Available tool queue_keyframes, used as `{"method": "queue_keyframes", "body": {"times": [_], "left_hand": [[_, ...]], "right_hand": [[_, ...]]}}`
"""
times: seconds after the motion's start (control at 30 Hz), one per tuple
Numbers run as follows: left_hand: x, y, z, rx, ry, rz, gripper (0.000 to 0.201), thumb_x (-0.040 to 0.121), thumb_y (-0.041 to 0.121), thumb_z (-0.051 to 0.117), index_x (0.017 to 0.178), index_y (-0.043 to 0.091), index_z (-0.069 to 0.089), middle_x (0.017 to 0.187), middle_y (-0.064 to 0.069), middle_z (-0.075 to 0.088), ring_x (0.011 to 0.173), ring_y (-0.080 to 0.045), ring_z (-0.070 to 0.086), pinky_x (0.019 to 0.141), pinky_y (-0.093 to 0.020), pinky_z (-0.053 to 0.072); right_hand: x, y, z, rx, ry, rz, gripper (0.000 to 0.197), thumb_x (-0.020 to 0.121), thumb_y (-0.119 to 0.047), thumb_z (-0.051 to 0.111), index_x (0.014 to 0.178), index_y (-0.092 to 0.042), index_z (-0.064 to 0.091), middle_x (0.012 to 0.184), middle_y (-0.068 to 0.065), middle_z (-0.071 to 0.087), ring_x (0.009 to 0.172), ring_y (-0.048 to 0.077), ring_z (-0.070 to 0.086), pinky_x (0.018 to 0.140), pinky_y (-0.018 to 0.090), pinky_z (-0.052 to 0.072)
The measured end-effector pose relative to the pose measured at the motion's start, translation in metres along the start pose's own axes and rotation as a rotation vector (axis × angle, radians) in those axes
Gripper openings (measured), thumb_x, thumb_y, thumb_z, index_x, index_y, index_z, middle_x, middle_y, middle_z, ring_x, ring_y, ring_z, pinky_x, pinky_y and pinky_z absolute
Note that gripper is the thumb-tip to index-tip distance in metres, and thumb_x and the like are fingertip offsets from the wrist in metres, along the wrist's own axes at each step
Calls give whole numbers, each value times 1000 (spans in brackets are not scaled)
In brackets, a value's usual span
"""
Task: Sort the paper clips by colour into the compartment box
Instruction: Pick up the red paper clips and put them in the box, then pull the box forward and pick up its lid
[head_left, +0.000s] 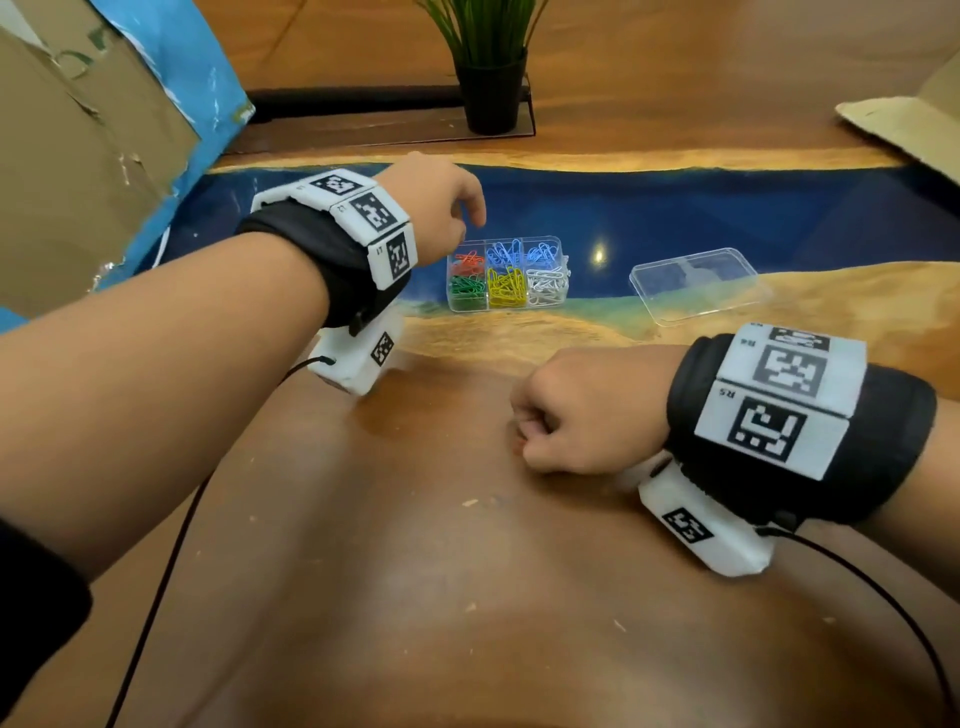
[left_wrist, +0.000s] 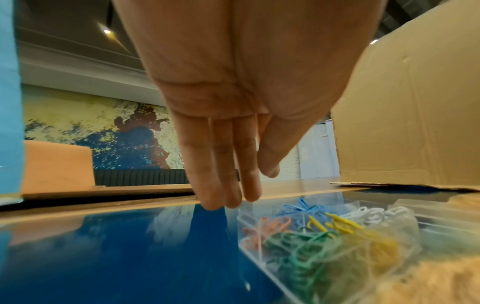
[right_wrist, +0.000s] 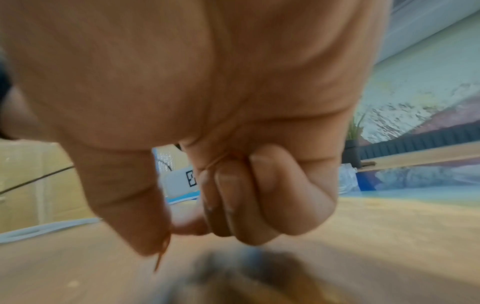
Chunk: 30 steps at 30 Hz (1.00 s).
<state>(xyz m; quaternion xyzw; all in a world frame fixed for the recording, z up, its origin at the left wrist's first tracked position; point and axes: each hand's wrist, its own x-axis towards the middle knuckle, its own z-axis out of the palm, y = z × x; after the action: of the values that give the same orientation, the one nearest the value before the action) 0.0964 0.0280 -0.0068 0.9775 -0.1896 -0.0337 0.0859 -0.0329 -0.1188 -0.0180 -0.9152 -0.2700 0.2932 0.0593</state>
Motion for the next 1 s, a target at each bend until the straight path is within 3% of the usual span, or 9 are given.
{"method": "queue_keyframes", "body": {"times": [0.17,0.33,0.47,0.57,0.63,0.73,0.8,0.9,1.0], "left_hand": [[-10,-27,11,50,-81,-119,37,90,16,48,126,23,52,118,-5,64,107,-26,58,93,-39,48],[-20,-34,11,141,-309,-139,67,77,47,69,134,26,41,133,-3,55,104,-25,57,94,-36,43],[-19,-36,12,117,-287,-137,80,68,53,75,134,25,39,132,-3,55,114,-25,54,90,-34,41],[-18,-35,14,88,-261,-140,81,64,51,78,131,23,42,128,-4,56,113,-25,54,81,-32,39],[-17,-35,15,69,-255,-144,82,63,50,80,131,22,42,128,-4,56,113,-26,54,79,-32,39],[-15,-35,16,50,-242,-144,83,63,48,80,132,21,42,128,-5,55,113,-25,54,77,-31,38],[-14,-34,17,54,-239,-145,85,62,50,80,132,20,42,126,-6,55,108,-25,54,76,-31,38],[-14,-32,16,51,-234,-155,87,60,53,80,132,19,43,118,-5,57,90,-21,49,72,-32,38],[-15,-33,16,36,-231,-152,89,61,54,79,134,23,40,122,-4,57,94,-22,52,74,-30,36]], "right_hand": [[14,9,-25,159,49,94,23,88,-32,46,69,-20,42,71,0,55,66,22,51,60,29,42],[40,13,-53,151,79,183,4,91,-19,43,89,-16,43,80,7,56,63,23,47,52,25,39],[72,14,-82,-85,274,217,13,92,-16,49,105,-17,51,101,12,58,83,27,51,74,32,43],[94,9,-101,-225,285,254,33,93,-8,45,124,-4,58,124,15,61,112,33,58,94,37,46],[104,2,-107,-306,275,258,36,93,-7,45,127,-8,58,130,12,60,121,29,55,98,37,45],[112,-3,-108,-352,291,193,36,90,-3,48,122,-15,60,102,4,65,104,29,59,79,34,45],[115,-4,-105,-356,295,156,34,88,-3,52,116,-20,61,83,-1,57,90,25,55,71,31,40],[117,-3,-104,-324,317,130,31,86,-6,60,114,-19,61,92,0,58,95,25,59,73,31,44],[115,0,-104,-293,331,142,33,85,-9,63,116,-20,60,93,-2,57,93,23,60,75,32,47]]}}
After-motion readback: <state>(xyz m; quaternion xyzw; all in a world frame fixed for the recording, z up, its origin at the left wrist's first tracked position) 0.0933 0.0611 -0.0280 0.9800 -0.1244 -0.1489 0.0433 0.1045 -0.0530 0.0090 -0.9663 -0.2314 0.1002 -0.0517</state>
